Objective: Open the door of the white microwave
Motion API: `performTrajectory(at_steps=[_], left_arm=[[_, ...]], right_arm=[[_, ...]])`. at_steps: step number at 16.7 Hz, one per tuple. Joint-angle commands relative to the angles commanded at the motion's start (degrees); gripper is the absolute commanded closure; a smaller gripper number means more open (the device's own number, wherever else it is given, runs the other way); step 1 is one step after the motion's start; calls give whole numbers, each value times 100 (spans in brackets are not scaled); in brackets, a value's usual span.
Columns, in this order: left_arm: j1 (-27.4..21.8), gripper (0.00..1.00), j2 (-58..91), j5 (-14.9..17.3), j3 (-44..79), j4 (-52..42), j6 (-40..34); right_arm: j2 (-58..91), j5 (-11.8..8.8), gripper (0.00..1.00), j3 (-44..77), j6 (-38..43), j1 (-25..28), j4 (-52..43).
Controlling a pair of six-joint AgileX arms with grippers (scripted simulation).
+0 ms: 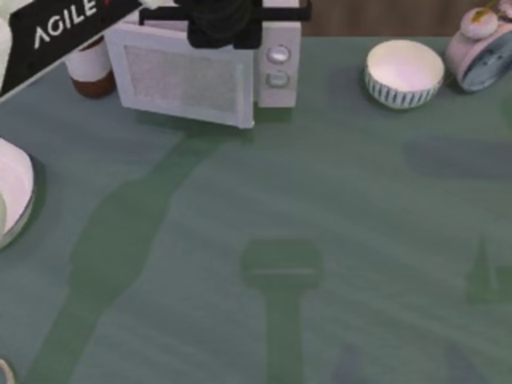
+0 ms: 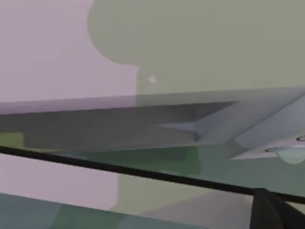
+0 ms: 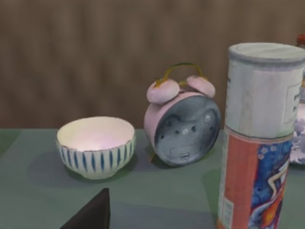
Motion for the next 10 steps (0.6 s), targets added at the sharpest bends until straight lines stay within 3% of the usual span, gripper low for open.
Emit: performTrajectory(at_steps=[6,10], left_arm=[[56,100,-297,-31,306,55,51],[87,100,-452,117,-313,251,344]], right_arm=[[0,0,0,0,0,0,0],[0,0,0,0,0,0,0]])
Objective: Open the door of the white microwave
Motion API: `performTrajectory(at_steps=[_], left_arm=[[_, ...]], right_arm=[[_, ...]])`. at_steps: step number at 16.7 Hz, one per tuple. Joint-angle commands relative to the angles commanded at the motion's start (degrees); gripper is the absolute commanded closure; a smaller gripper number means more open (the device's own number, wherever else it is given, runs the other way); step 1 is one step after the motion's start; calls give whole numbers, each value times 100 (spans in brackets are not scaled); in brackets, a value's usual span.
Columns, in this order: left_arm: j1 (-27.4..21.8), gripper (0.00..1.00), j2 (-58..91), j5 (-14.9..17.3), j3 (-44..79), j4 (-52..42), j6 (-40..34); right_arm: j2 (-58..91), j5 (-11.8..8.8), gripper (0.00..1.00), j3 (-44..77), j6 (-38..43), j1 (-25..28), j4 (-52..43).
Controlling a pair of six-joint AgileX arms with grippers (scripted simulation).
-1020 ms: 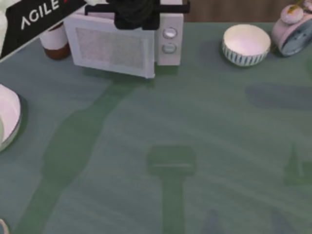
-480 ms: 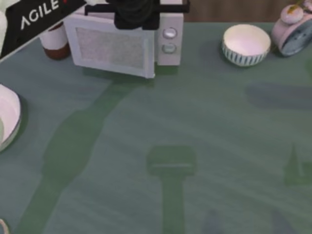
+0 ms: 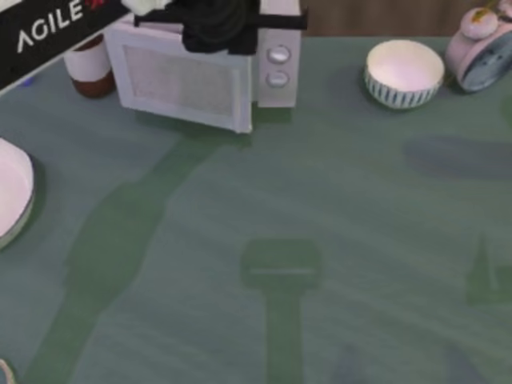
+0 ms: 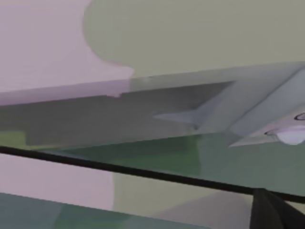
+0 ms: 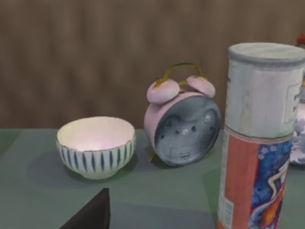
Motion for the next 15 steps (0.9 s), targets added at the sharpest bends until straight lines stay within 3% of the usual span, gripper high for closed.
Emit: performTrajectory(at_steps=[4,15], left_arm=[[7,100,-148,219,-629,221,301],[8,100,-154,226,-649,229,311]], right_arm=[[0,0,0,0,0,0,0],[0,0,0,0,0,0,0]])
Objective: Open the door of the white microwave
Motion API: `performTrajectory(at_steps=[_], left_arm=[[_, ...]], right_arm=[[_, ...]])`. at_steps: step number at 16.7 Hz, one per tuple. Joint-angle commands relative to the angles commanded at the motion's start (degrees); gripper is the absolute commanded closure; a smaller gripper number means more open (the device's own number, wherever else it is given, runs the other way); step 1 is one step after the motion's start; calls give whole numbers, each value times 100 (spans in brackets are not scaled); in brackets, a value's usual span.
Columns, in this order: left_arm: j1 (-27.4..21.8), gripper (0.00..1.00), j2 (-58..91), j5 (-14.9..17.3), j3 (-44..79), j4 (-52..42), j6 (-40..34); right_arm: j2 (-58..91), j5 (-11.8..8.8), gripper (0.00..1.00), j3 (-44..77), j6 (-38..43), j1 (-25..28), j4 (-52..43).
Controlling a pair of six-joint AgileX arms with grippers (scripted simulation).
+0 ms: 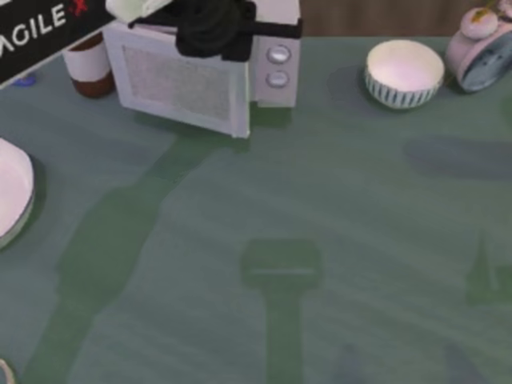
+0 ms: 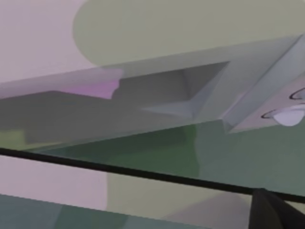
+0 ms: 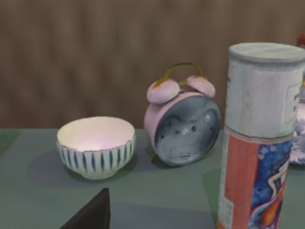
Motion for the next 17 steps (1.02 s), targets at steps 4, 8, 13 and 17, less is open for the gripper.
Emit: performTrajectory(at_steps=[4,8,13,17], left_arm=[[0,100,0,0,0,0,0],[0,100,0,0,0,0,0],[0,100,0,0,0,0,0],[46,100,-300,1,263,83,90]], right_arm=[[0,0,0,0,0,0,0],[0,0,0,0,0,0,0],[0,0,0,0,0,0,0],[0,0,0,0,0,0,0]])
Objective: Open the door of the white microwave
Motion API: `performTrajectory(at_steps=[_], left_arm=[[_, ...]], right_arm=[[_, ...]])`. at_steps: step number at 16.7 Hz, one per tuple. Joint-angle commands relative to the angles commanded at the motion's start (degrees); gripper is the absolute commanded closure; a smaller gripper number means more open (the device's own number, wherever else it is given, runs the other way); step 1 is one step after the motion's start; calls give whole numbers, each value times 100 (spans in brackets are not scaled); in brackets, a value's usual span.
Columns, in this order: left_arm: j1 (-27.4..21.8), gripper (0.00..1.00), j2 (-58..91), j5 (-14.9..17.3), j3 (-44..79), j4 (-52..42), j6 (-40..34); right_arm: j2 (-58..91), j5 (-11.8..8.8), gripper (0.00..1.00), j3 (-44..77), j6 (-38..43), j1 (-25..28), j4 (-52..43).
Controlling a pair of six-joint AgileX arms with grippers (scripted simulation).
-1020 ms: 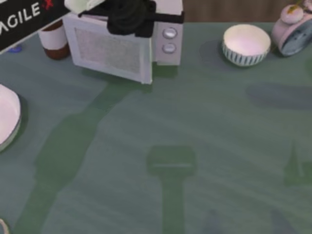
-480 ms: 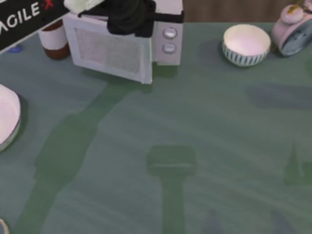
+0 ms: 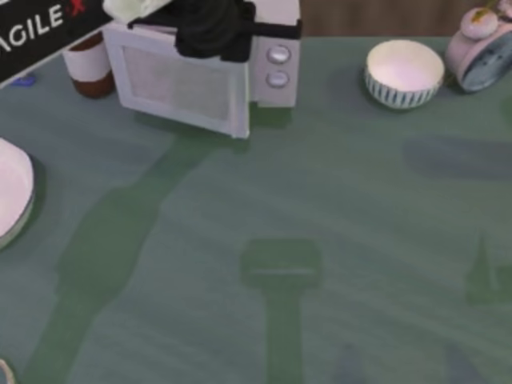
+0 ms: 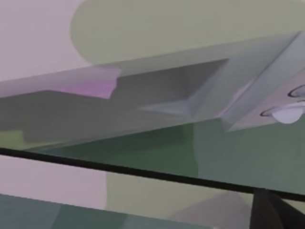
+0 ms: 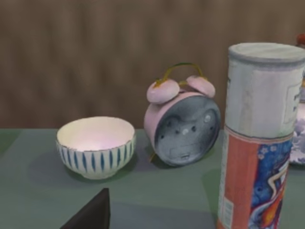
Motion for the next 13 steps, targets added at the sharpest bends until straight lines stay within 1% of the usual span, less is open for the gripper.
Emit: performTrajectory(at_steps=[7,13], left_arm=[[85,100,-199,350,-986,242,545],[87,100,-207,363,-1021,251,565]], right_arm=[[0,0,0,0,0,0,0],[0,0,0,0,0,0,0]])
